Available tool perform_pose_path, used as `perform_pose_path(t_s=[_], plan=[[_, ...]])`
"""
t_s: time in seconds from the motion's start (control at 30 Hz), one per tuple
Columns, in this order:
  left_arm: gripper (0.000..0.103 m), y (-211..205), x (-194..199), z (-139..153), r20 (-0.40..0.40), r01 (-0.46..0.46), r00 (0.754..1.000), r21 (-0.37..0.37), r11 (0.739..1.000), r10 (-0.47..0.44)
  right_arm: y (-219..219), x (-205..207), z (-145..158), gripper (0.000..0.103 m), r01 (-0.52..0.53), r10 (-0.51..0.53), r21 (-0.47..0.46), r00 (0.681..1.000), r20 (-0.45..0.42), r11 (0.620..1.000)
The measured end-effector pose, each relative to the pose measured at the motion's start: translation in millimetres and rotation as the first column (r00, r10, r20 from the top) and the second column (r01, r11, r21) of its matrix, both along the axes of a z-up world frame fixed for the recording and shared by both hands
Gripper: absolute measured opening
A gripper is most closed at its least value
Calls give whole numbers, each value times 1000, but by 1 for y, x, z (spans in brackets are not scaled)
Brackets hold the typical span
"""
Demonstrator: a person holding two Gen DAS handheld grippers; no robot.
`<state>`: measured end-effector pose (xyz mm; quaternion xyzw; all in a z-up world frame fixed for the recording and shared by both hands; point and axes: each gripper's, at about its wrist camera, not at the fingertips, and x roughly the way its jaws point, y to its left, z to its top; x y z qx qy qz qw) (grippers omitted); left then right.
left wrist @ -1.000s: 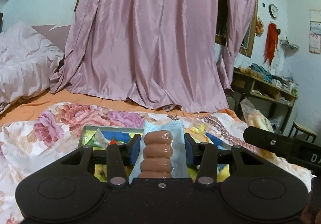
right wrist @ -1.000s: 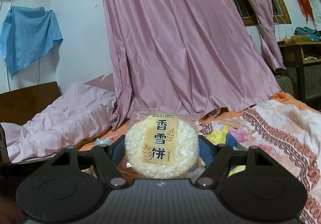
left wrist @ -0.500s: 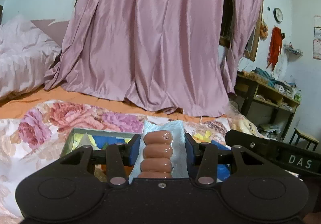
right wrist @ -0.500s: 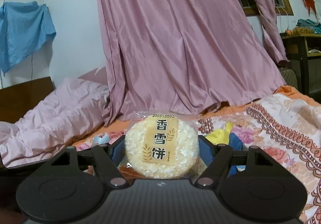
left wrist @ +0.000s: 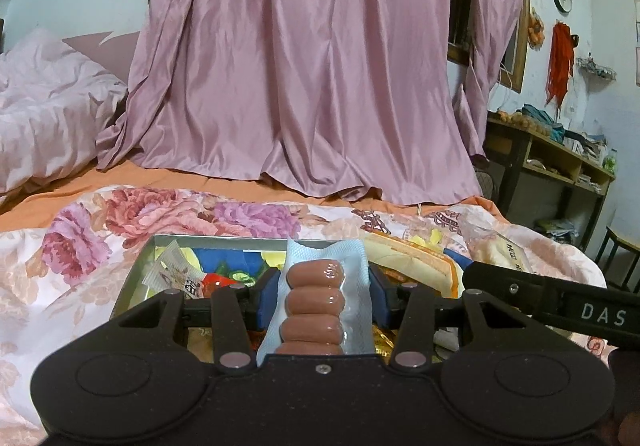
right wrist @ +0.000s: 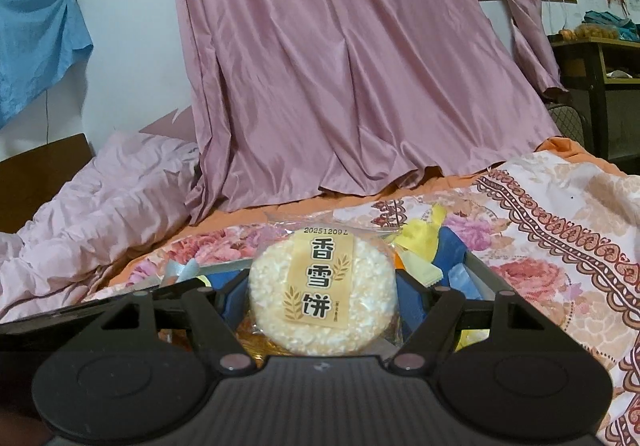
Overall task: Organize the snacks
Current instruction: 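Carry the sausage pack and rice cake over the grey tray, then lower the sausage pack and rice cake into the tray and open both tools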
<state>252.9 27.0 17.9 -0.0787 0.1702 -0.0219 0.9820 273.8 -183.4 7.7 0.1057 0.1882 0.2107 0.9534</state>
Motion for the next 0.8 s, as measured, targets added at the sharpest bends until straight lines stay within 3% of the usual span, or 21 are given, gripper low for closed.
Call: perform_pose_path(t_s=[0.4,0.8], plan=[[48,-5,9,-11,-40,-6,999,32,999,8,6,16,-10,77,-8,7,-29,999,-47,1000],[50,-11,24,-22,-110,-25,993,99,995,36,21,18,-24,77,-20,9,-143,997,-73,990]])
